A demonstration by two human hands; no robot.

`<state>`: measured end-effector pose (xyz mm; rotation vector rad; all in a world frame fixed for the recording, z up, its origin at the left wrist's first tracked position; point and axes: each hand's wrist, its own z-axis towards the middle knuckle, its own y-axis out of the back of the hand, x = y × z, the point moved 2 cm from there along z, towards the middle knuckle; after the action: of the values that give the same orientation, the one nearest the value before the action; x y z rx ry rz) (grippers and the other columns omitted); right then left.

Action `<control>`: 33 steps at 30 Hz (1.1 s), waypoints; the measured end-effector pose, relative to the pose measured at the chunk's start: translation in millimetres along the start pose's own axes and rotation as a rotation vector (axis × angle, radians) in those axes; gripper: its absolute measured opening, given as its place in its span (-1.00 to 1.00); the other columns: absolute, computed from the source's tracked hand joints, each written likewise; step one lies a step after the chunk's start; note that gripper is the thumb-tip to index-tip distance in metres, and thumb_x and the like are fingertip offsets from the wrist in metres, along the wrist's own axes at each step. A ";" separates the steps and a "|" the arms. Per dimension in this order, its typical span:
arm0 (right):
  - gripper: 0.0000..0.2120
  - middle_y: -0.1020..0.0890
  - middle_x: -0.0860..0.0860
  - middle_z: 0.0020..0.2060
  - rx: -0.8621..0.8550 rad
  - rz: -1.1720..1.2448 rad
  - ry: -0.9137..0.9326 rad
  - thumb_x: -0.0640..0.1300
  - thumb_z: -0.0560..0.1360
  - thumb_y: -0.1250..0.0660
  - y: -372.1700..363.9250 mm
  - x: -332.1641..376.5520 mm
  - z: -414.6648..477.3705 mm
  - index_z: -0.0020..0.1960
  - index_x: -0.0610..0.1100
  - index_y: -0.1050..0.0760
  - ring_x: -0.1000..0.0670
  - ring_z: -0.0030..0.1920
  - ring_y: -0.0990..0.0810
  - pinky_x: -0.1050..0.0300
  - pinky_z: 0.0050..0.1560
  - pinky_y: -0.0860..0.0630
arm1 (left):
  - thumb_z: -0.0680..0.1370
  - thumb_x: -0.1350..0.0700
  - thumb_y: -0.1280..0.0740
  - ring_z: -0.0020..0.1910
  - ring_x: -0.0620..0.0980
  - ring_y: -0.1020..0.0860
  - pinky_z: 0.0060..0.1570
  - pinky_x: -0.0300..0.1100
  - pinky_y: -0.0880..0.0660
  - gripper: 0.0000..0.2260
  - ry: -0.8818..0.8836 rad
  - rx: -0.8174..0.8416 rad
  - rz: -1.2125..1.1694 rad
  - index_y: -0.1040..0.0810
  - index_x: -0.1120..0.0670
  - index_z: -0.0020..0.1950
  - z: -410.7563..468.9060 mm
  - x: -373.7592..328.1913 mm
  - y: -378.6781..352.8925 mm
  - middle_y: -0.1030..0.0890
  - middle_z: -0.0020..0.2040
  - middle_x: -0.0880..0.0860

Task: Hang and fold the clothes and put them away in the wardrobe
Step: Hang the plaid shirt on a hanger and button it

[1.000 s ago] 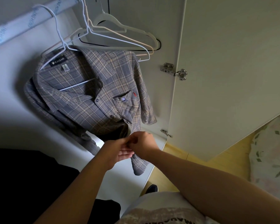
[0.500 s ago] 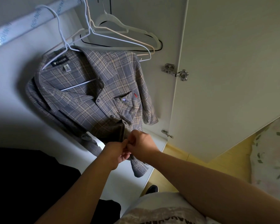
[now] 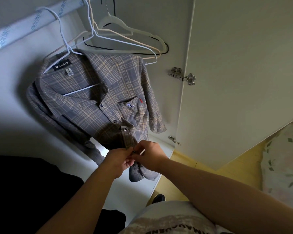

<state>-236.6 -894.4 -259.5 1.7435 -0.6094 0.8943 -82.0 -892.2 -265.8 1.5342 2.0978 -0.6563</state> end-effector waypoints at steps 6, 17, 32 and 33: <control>-0.80 -0.65 0.11 -0.10 0.018 0.058 -0.056 0.06 0.44 -0.51 1.1 -1.8 0.3 0.00 0.02 -0.60 0.05 -0.10 -0.64 0.11 -0.06 -0.61 | 0.62 0.25 -0.36 -0.12 0.11 -0.66 -0.33 -0.11 -0.59 -0.89 -0.014 -0.001 0.021 -0.56 0.28 0.09 4.4 2.3 2.6 -0.72 -0.17 0.19; -0.82 -0.65 0.10 -0.12 0.019 0.094 -0.055 0.04 0.46 -0.51 2.0 0.9 0.7 -0.03 0.03 -0.57 0.04 -0.13 -0.65 0.04 -0.06 -0.65 | 0.59 0.29 -0.39 -0.07 0.18 -0.64 -0.28 -0.08 -0.63 -0.89 -0.123 -0.001 0.113 -0.58 0.33 0.05 5.3 -3.7 7.4 -0.68 -0.04 0.28; -0.87 -0.72 -0.04 -0.25 0.000 0.277 -0.246 -0.01 0.48 -0.46 0.7 0.0 0.0 -0.14 -0.06 -0.60 -0.06 -0.27 -0.73 0.05 -0.23 -0.70 | 0.64 0.25 -0.33 -0.05 0.19 -0.68 0.06 0.09 -0.64 -0.89 -0.283 0.080 0.413 -0.65 0.22 0.02 7.2 -5.6 12.1 -0.71 -0.07 0.21; -0.90 -0.72 -0.03 -0.27 -0.013 0.280 -0.271 -0.04 0.47 -0.45 1.3 0.3 0.9 -0.16 -0.06 -0.61 -0.04 -0.28 -0.73 0.10 -0.26 -0.69 | 0.64 0.25 -0.32 -0.03 0.20 -0.69 0.09 0.12 -0.63 -0.88 -0.296 0.079 0.432 -0.66 0.22 0.04 6.9 -5.7 11.3 -0.71 -0.07 0.21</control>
<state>-237.2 -895.7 -258.7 1.8103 -1.0559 0.8453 -69.1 -897.7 -269.0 1.7380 1.4779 -0.7529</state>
